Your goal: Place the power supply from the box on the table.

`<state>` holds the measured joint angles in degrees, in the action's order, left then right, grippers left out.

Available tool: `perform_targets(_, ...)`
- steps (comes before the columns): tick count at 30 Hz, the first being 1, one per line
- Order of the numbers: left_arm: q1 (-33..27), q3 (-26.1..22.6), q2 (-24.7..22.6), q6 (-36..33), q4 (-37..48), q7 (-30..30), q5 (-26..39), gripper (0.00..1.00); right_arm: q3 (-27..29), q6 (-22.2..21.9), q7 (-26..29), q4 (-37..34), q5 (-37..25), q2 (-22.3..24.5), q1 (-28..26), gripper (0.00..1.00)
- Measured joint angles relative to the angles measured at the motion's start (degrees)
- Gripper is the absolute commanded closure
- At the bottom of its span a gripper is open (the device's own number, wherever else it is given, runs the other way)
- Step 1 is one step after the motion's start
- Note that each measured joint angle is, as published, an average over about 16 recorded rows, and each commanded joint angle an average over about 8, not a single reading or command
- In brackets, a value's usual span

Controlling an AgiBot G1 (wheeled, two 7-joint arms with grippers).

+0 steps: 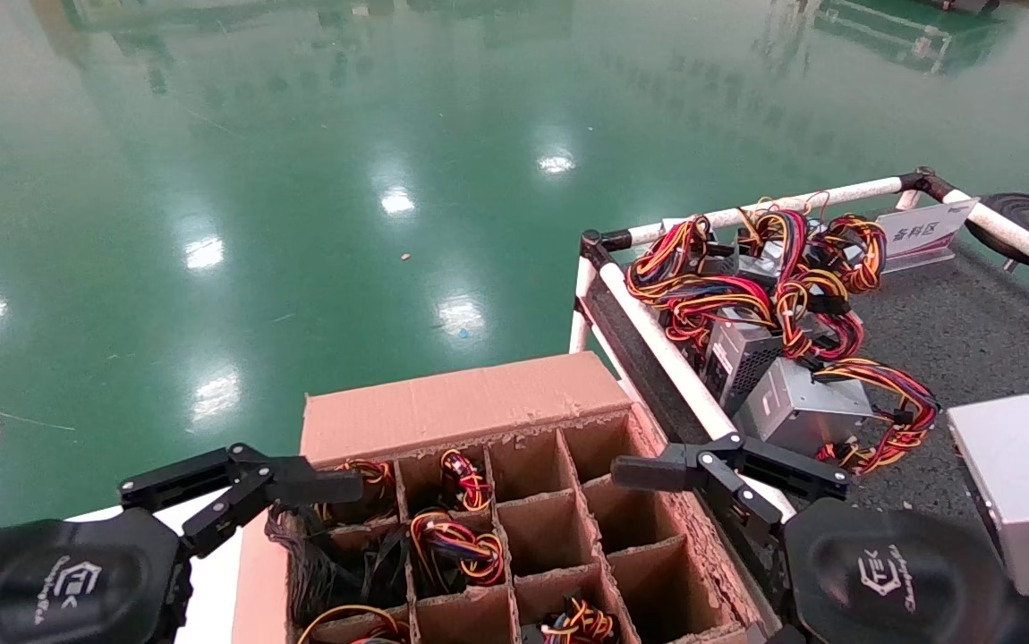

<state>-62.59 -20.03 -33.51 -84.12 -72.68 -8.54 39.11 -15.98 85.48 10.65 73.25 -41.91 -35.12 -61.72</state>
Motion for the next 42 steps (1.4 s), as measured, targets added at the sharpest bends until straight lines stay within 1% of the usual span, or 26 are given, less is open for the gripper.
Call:
perform_targets(18,0.0,0.0,0.0,0.0,0.0,0.0,0.0,0.00,0.0,0.0,0.0,0.0,0.0,0.0,0.0,0.00)
perform_targets(19,0.0,0.0,0.0,0.0,0.0,0.0,0.0,0.03,0.0,0.0,0.0,0.0,0.0,0.0,0.0,0.00)
perform_targets(20,0.0,0.0,0.0,0.0,0.0,0.0,0.0,0.14,0.0,0.0,0.0,0.0,0.0,0.0,0.0,0.00)
perform_targets(26,0.0,0.0,0.0,0.0,0.0,0.0,0.0,0.89,0.0,0.0,0.0,0.0,0.0,0.0,0.0,0.00)
perform_targets(27,0.0,0.0,0.0,0.0,0.0,0.0,0.0,0.98,0.0,0.0,0.0,0.0,0.0,0.0,0.0,0.00)
perform_targets(28,0.0,0.0,0.0,0.0,0.0,0.0,0.0,1.00,0.0,0.0,0.0,0.0,0.0,0.0,0.0,0.00)
perform_targets(42,0.0,0.0,0.0,0.0,0.0,0.0,0.0,1.00,0.0,0.0,0.0,0.0,0.0,0.0,0.0,0.00)
